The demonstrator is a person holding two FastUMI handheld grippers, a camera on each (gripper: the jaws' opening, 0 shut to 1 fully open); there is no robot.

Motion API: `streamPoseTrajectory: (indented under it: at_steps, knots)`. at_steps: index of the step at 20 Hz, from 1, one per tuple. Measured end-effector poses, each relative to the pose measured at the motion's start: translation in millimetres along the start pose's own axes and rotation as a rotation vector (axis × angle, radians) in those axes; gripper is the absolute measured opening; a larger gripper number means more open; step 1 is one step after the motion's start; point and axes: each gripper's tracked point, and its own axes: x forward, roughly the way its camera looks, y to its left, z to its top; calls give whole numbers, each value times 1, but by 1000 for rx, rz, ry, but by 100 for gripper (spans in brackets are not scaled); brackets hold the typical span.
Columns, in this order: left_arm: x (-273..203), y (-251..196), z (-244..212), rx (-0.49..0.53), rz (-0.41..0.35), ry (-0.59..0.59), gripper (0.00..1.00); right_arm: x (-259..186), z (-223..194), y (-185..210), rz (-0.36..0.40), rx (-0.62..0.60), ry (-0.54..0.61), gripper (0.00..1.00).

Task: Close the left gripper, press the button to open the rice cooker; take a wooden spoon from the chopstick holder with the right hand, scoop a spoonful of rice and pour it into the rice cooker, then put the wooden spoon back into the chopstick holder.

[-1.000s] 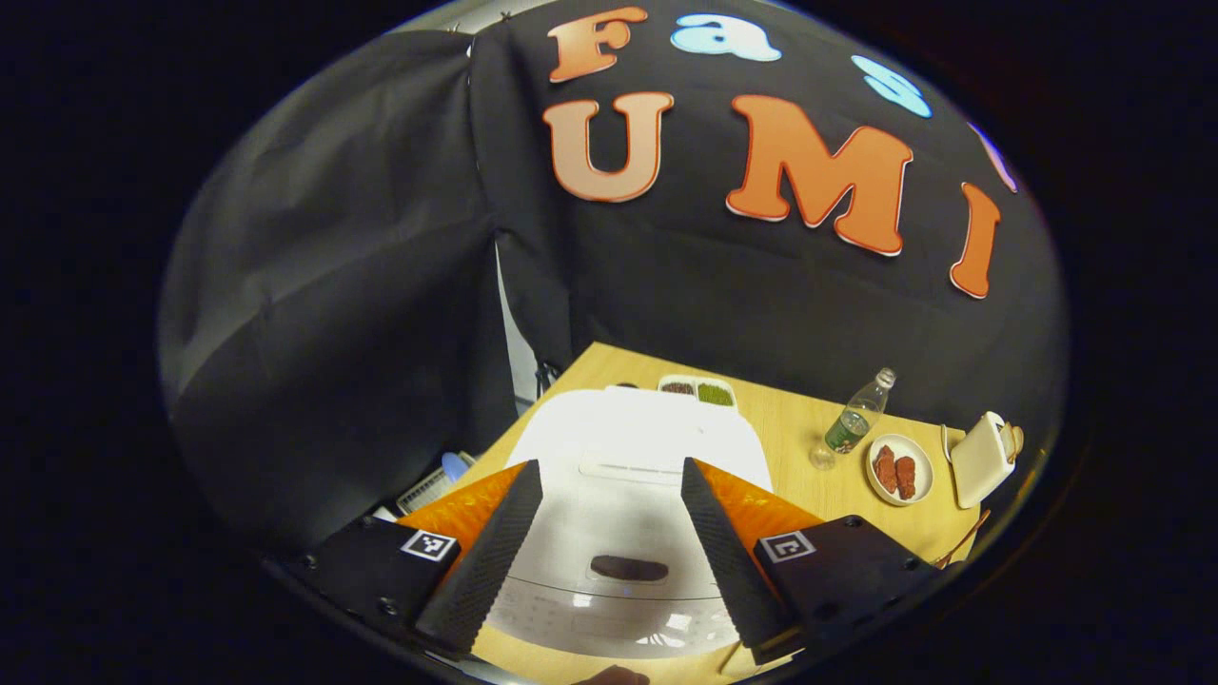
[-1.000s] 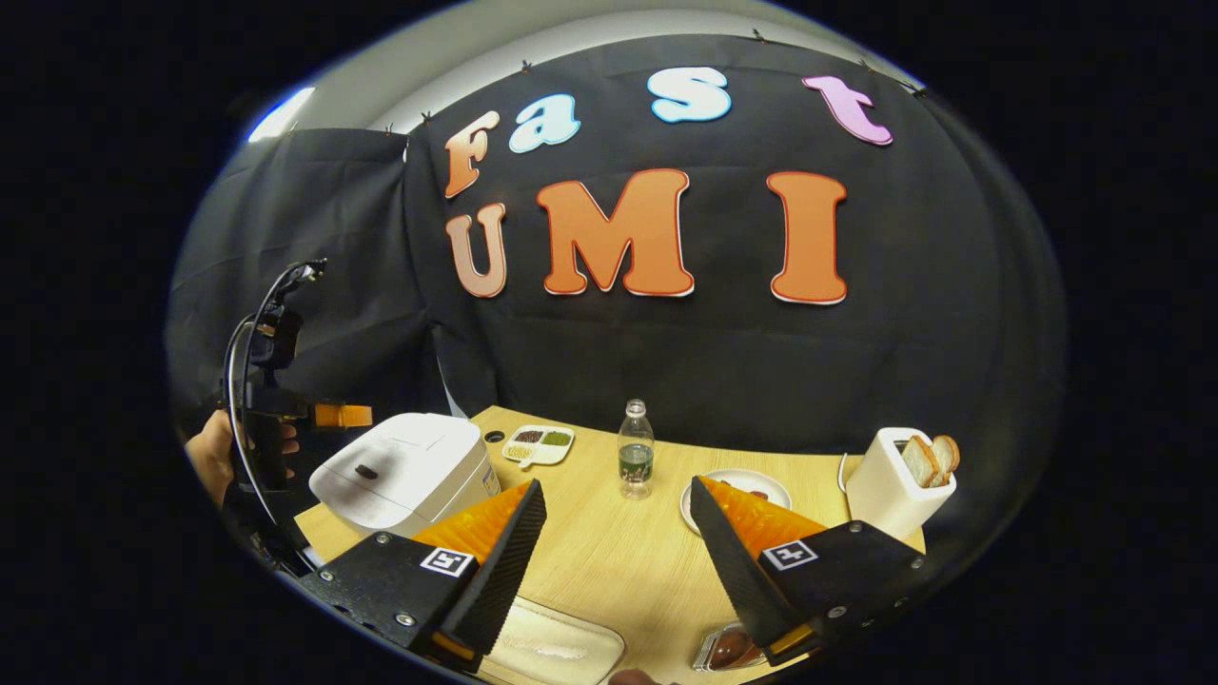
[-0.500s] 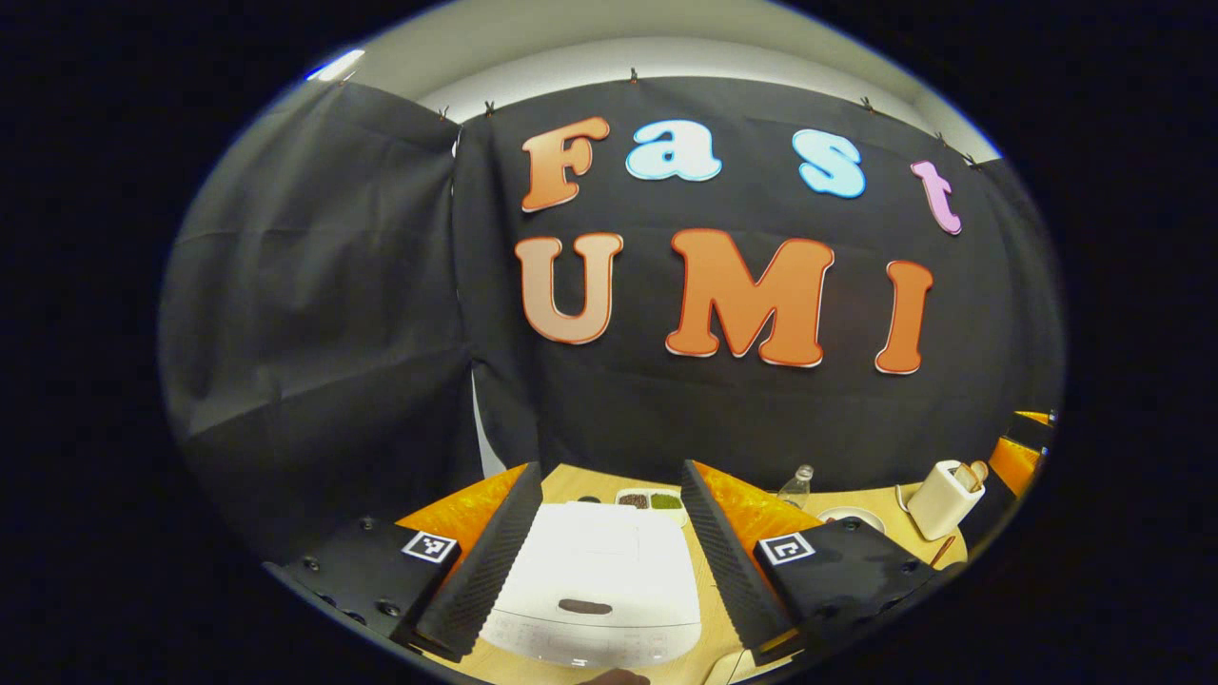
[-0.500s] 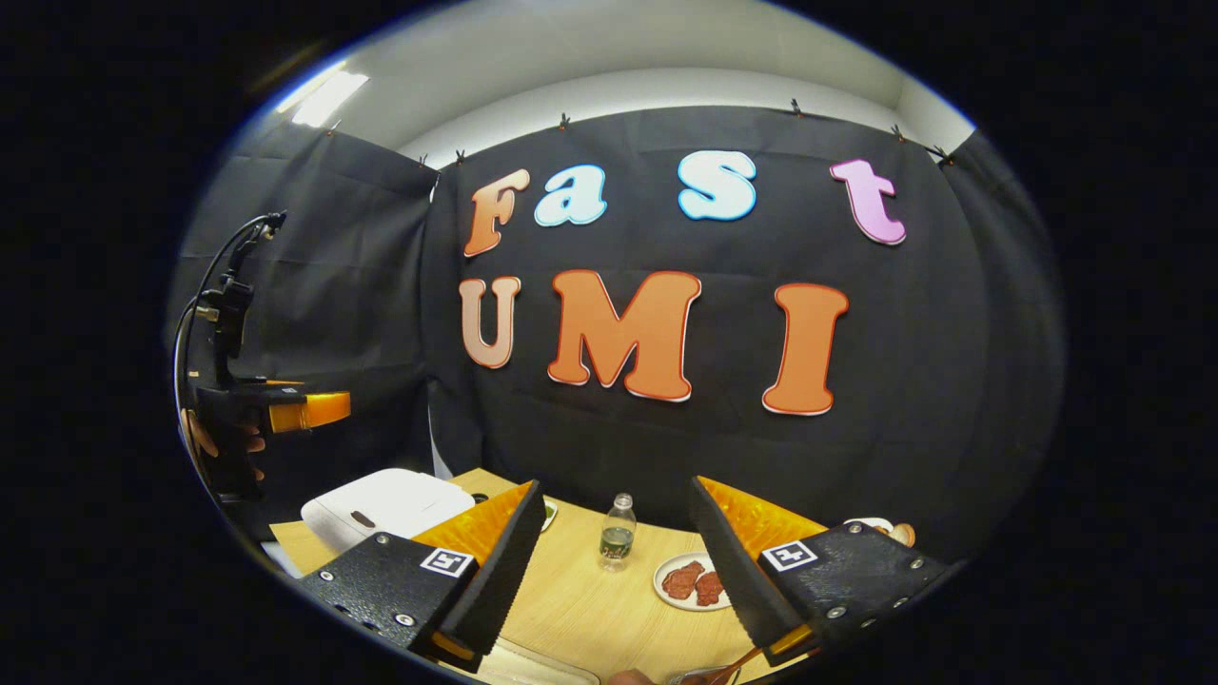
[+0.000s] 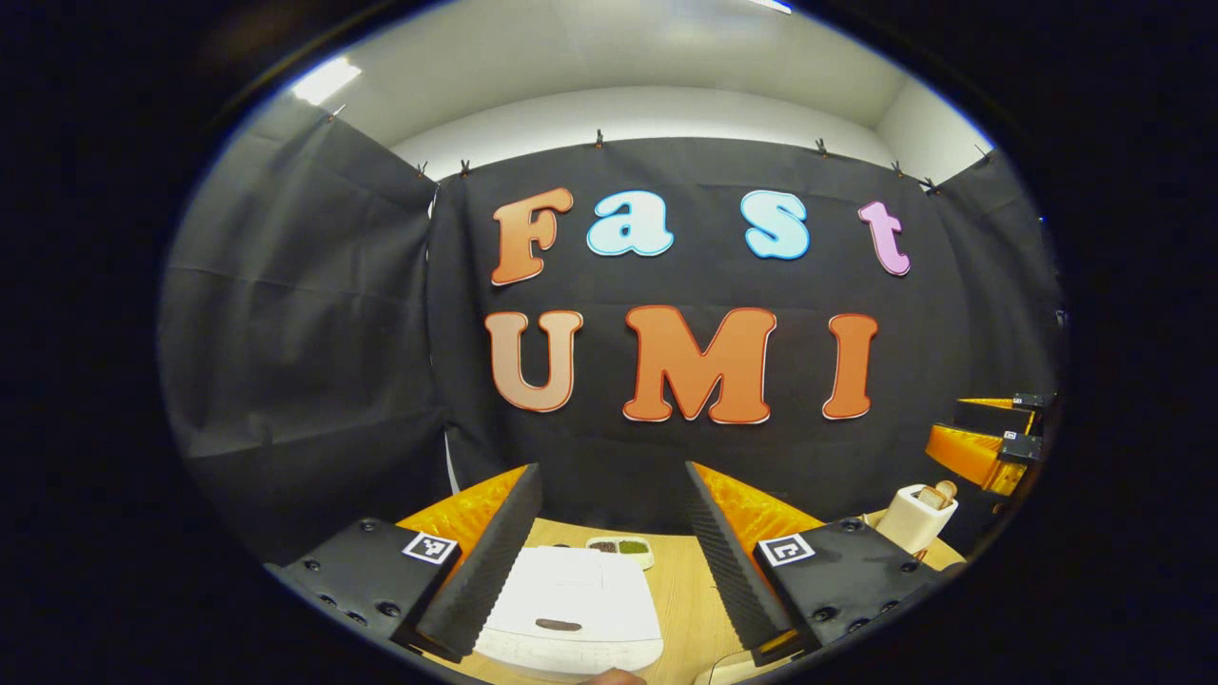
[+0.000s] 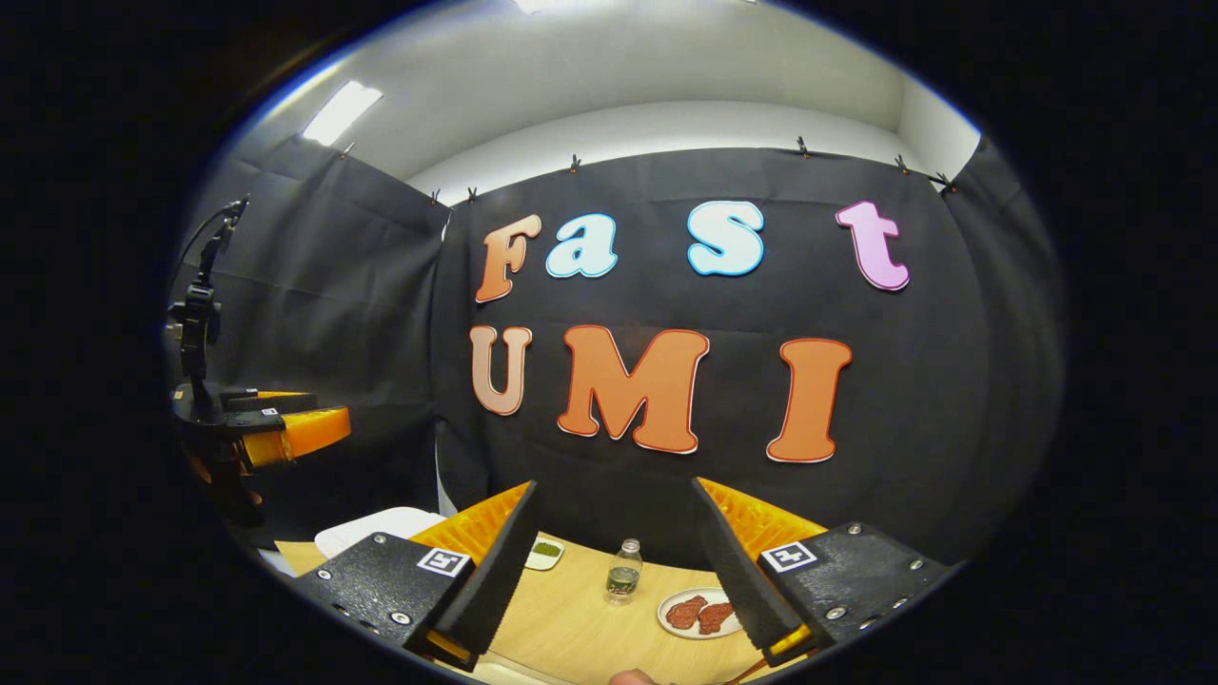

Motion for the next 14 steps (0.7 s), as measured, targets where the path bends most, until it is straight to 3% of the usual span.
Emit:
streamPoseTrajectory:
  at_steps: [1, 6, 14]
  knots:
    - [-4, -2, 3, -2, -1, -15, 98, -2, 1, 2, -2, 3, -5, 100]
    - [-14, -14, 3, 27, 0, -52, 99, -7, 3, 9, -2, 15, -29, 96]
    - [-19, -50, -18, 29, -71, -10, 100, -10, -11, 5, -19, 57, -1, 96]
